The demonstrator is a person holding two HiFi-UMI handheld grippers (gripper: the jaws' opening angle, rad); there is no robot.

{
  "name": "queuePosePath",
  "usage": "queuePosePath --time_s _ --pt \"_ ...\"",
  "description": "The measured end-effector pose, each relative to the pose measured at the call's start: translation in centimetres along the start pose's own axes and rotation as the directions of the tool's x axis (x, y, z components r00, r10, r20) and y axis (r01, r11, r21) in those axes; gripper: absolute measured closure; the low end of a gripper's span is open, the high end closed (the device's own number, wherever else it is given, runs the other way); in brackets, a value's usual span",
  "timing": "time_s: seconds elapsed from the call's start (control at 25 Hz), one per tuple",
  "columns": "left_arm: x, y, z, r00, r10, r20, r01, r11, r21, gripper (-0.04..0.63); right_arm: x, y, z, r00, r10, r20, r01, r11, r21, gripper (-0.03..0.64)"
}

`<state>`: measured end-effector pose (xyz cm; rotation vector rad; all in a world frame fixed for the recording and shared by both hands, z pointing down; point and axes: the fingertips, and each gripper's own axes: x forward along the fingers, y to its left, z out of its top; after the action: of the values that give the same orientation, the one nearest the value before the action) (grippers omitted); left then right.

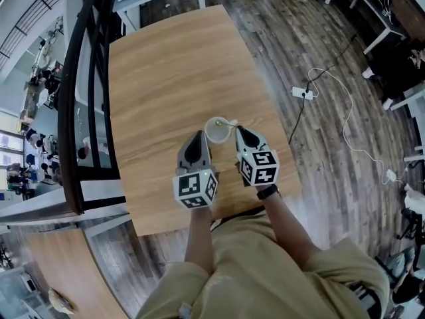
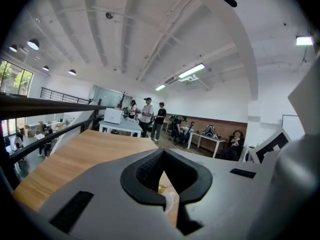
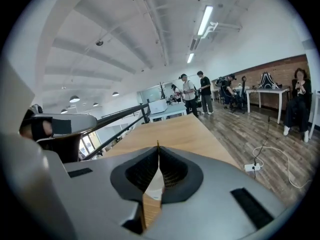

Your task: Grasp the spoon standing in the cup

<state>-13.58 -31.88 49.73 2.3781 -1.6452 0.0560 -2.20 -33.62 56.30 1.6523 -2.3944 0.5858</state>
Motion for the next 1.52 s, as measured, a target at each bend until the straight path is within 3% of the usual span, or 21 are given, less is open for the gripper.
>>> queuePosePath --time_s 0.36,0.8,1.12,1.52 --pt "-3.5 -1.8 5.2 0.994 -0.008 0.107 0.000 0.997 0.072 0.594 -4.9 2.5 6.1 0.986 0.018 0.164 0.001 0.994 -0.110 0.598" --pt "-7.5 -3.7 10.6 0.975 -0.032 0.221 0.003 0.991 0.130 0.594 -11.0 4.6 12.9 0.940 0.046 0.339 0.010 0.987 -0.161 0.598" --pt "-9.8 -4.8 12.4 0.964 -0.030 0.264 -0.013 0.987 0.161 0.594 -14.2 5.5 15.1 0.918 0.058 0.393 0.022 0.981 -0.194 0.600" --pt "-10.1 -4.2 12.3 0.962 -0.015 0.274 -0.029 0.988 0.155 0.594 -14.5 6.3 15.4 0.909 0.073 0.410 0.017 0.977 -0.211 0.600"
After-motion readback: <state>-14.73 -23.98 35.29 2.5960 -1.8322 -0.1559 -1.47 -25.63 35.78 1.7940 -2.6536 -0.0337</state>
